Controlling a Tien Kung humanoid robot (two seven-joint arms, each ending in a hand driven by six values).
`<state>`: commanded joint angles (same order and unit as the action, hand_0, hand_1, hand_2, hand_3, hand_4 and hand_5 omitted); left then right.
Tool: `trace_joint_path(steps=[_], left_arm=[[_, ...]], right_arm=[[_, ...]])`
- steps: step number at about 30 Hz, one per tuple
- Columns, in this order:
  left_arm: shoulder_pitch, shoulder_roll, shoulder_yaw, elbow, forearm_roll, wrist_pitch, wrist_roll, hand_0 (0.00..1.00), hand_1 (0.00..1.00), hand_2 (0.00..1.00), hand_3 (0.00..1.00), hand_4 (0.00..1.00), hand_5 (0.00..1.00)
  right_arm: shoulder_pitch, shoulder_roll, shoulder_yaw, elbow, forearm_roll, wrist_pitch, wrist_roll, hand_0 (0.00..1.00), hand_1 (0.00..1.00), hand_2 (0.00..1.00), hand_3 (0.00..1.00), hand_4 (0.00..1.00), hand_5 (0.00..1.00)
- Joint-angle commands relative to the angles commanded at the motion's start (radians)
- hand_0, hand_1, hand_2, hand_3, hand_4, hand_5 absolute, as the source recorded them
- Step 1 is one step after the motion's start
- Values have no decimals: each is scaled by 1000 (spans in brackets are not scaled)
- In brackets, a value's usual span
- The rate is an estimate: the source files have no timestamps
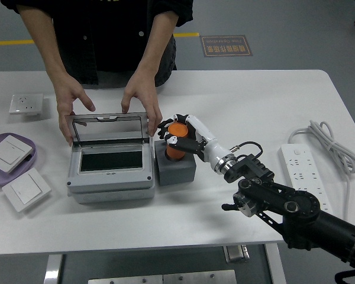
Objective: Pick up the cylinder from the cube,place it in the box,flap close box
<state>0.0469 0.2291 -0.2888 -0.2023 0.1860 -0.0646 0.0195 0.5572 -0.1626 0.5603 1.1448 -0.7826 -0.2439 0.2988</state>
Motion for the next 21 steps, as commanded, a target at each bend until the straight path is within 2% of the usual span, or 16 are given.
trace_joint_path(steps=[9,16,20,21], left_arm=[[-2,-2,1,0,-1,1,-2,660,673,605,675,695,340],[2,-5,14,0,-14,4,-2,660,673,605,676,695,340],[6,-8,23,1,-24,5,-2,660,673,605,676,695,340],[7,-8,25,1,-26,5,-2,660,673,606,678,698,350]], right_arm=[[-5,-11,43,59,12,-33,29,574,413,334,215,2,2],[-8,-34,48,205,-5,-62,1,561,400,328,210,2,2],[2,-40,0,303,100,-11,25,561,400,328,210,2,2],[6,-42,-14,327,130,3,32,369,277,296,198,2,2]])
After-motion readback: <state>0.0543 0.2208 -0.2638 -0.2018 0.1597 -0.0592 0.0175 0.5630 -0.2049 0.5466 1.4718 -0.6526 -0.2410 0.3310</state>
